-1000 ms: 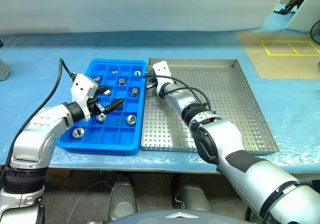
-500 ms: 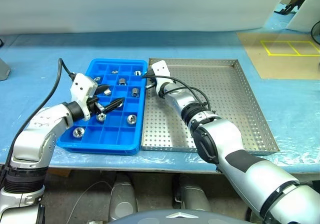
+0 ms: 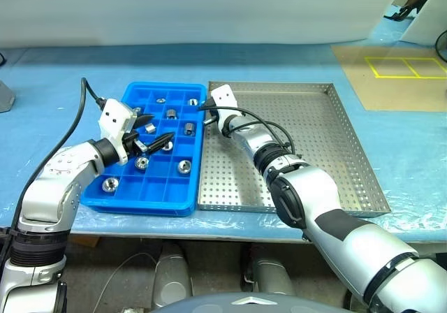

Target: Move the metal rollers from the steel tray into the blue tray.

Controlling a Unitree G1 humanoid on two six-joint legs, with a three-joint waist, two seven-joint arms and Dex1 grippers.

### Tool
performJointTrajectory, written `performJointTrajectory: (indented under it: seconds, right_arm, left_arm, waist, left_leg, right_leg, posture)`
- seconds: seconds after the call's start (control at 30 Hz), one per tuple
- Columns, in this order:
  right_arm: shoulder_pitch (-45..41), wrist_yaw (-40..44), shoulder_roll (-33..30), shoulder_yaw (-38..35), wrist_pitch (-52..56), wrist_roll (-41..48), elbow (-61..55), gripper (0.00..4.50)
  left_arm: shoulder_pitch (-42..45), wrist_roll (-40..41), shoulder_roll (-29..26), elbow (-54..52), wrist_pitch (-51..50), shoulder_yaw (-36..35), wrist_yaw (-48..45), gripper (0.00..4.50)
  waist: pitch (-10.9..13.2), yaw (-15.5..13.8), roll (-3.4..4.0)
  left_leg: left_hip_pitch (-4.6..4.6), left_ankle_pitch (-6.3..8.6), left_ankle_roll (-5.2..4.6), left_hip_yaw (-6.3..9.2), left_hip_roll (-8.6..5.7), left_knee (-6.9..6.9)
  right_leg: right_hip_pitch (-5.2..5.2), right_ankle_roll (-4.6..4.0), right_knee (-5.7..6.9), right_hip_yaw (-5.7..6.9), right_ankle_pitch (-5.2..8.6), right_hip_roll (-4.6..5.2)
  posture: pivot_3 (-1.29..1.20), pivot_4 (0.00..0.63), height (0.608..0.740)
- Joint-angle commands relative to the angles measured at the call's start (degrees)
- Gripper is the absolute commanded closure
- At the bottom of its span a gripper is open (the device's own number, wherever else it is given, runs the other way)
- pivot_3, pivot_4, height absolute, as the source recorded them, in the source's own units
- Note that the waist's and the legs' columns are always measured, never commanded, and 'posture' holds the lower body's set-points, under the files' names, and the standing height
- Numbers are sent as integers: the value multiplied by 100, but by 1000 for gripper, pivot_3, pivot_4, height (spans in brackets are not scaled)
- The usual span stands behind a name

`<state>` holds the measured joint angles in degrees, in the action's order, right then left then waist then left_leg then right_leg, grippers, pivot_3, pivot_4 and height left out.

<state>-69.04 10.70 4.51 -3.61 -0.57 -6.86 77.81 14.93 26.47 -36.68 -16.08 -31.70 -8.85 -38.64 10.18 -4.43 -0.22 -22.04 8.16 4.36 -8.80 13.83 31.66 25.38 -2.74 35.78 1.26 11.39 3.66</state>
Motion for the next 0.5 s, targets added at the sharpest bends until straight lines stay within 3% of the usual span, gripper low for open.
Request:
performJointTrajectory:
  seconds: [0.03,0.5]
  right_arm:
    - [-181,36,-20,19,-105,-48,-70,4437]
    - [-96,26,-77,-12,-122,-61,-80,4437]
  left_arm:
    - [47,-4,41,-127,124,-59,36,455]
    - [362,-119,40,208,214,107,-196,455]
  waist:
    - [0,-2,0]
    - [0,22,0]
  left_leg:
    - [0,0,0,0,0,0]
    - [0,0,0,0,0,0]
  right_leg:
    - [0,0,0,0,0,0]
    - [0,0,0,0,0,0]
  posture:
    - [136,150,740]
    - [81,150,740]
